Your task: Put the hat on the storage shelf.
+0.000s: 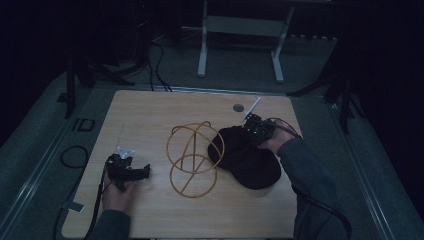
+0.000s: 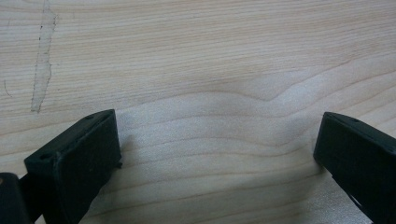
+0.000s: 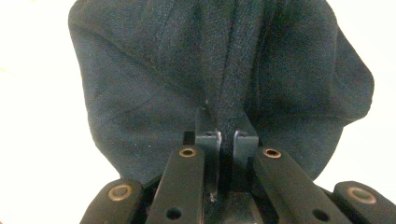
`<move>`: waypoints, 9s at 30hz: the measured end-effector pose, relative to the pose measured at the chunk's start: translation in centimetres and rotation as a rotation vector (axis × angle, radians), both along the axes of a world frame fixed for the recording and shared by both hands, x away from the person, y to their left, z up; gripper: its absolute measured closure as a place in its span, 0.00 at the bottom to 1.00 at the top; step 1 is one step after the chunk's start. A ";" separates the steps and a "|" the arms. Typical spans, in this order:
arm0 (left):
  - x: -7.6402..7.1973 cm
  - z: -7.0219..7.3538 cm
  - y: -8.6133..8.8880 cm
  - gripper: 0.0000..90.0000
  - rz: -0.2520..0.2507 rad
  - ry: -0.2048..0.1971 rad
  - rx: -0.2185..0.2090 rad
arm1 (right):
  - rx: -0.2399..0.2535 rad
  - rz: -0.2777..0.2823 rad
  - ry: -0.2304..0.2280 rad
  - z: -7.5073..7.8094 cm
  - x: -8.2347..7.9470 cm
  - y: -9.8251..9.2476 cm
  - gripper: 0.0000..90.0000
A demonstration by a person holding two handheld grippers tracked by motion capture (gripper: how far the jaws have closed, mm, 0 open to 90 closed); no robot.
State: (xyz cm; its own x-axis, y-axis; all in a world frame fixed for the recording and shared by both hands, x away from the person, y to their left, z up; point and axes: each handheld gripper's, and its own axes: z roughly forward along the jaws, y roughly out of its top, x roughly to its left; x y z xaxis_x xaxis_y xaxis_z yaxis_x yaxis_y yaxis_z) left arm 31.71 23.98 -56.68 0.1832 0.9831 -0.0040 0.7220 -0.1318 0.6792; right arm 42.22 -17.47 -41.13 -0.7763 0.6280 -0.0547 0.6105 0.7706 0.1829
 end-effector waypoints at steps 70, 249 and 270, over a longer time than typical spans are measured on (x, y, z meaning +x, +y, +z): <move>0.0 0.0 -0.1 0.00 -0.004 -0.001 -0.001 | -0.068 0.143 -0.094 11.7 -1.5 0.1 0.95; 0.1 0.0 -0.2 0.00 -0.011 0.001 0.000 | 0.469 0.498 -0.283 17.6 -6.2 6.1 0.95; 0.1 0.0 -0.2 0.00 -0.011 0.001 -0.001 | 0.429 0.528 -0.189 13.7 -5.8 8.2 0.94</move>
